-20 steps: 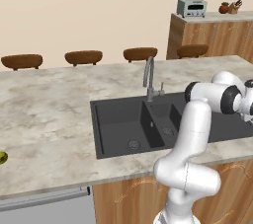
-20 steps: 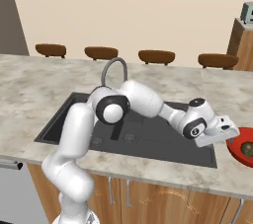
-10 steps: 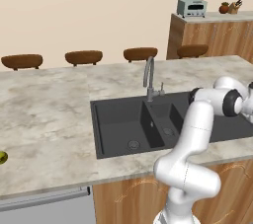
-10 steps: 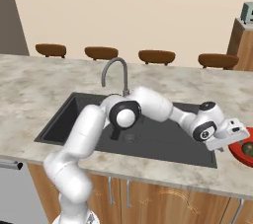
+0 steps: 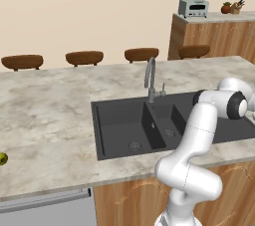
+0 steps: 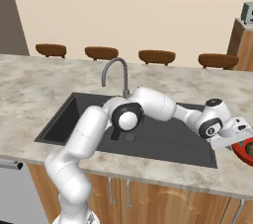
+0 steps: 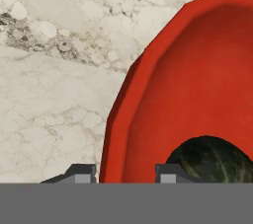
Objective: Pick the squash from the sink and place it in the bowl. Then pick the bowl and place it in the microwave. Then close the microwave door and press the start button.
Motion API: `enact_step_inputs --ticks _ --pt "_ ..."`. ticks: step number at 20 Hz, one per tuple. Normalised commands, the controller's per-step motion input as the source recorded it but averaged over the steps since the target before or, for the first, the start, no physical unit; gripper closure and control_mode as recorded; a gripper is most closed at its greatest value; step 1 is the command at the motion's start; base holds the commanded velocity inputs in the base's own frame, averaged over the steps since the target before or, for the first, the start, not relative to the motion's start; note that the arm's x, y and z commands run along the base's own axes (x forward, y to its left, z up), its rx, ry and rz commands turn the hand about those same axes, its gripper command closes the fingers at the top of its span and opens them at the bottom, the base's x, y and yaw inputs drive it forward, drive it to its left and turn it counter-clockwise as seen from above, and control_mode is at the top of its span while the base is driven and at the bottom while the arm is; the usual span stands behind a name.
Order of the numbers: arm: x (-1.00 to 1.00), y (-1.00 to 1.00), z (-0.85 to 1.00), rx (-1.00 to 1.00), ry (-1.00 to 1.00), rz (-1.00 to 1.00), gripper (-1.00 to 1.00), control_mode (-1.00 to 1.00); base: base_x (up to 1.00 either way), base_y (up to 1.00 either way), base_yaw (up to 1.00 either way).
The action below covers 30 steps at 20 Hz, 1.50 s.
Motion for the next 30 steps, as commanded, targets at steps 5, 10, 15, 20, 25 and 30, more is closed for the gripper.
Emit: enact_step_inputs --ticks 5,10,15,20,25,30 --pt "-0.57 0.39 0.16 0.00 -0.01 0.04 1.00 -1.00 0.00 0.00 0.00" --pt "-0.85 0.85 0.33 0.00 -0.01 0.10 1.00 -1.00 0.00 0.00 0.00" --pt "-0.80 0.99 0.87 0.00 -0.01 0.18 1.00 -1.00 0.00 0.00 0.00" --pt "-0.57 0.91 1.00 0.00 -0.05 0.18 1.00 -1.00 0.00 0.00 0.00" --pt "-0.40 0.42 0.84 0.00 0.00 0.06 1.00 -1.00 0.00 0.00 0.00" --pt "-0.14 0.10 0.34 -0.01 0.02 -0.01 1.00 -1.00 0.00 0.00 0.00"
